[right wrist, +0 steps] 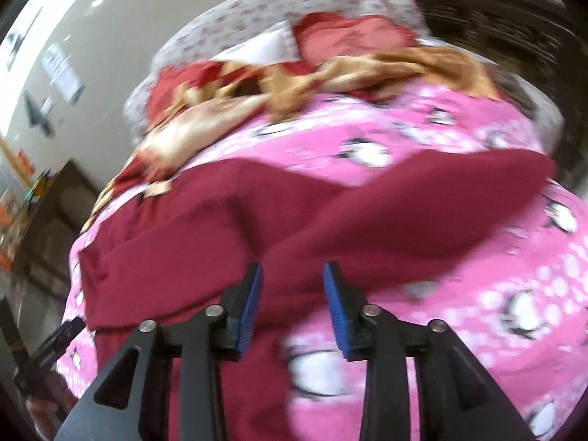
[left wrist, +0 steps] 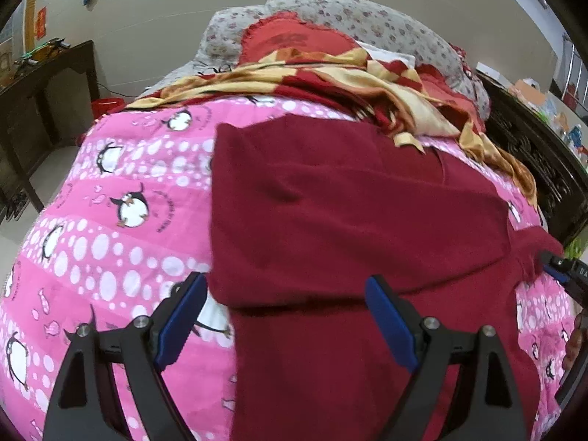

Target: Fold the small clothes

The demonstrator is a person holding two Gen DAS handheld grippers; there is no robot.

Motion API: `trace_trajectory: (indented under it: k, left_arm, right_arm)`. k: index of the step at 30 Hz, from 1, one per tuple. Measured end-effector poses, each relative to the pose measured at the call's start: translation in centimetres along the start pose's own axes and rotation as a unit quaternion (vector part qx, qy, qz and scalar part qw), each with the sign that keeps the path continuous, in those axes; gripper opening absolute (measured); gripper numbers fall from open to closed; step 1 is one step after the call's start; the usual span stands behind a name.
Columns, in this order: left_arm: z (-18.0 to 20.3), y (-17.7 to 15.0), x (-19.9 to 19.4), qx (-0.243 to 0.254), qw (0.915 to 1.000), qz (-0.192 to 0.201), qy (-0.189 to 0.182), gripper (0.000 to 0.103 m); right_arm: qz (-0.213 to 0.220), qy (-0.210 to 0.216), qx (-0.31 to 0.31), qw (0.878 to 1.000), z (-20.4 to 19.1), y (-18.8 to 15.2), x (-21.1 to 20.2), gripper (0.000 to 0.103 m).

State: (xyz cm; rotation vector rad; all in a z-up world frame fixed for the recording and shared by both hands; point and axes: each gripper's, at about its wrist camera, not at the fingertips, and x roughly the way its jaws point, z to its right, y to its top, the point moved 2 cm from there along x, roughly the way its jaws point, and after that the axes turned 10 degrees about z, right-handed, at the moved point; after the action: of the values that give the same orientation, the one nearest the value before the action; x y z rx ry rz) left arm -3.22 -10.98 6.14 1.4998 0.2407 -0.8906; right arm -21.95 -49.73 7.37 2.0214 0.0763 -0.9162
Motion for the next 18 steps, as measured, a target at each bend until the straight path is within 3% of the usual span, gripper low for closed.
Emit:
trace_trajectory:
  k: [6, 10, 14, 18]
  left_arm:
    - [0.7, -1.0, 0.9, 0.001, 0.9998, -0.021, -0.004, 0.091]
    - [1.1, -1.2, 1.0, 0.006, 0.9996, -0.026, -0.003, 0.091]
    - [1.5, -1.0, 0.9, 0.012, 0.9995, -0.028, -0.001, 0.091]
    - [1.9, -1.0, 0.9, 0.016, 0.9994, -0.03, 0.0, 0.091]
  right_arm:
    - [0.007, -0.072, 0.064, 0.995, 8.7, 0.8, -0.1, 0.061]
    - [-0.011, -0.104, 0.069, 0.992, 11.6, 2.2, 1.9, 0.061]
    - [-0.035, -0.093, 0.066, 0.993, 12.1, 5.3, 5.4, 0.061]
    - [-0.025, -0.093, 0.085, 0.992, 12.7, 7.1, 7.0, 0.061]
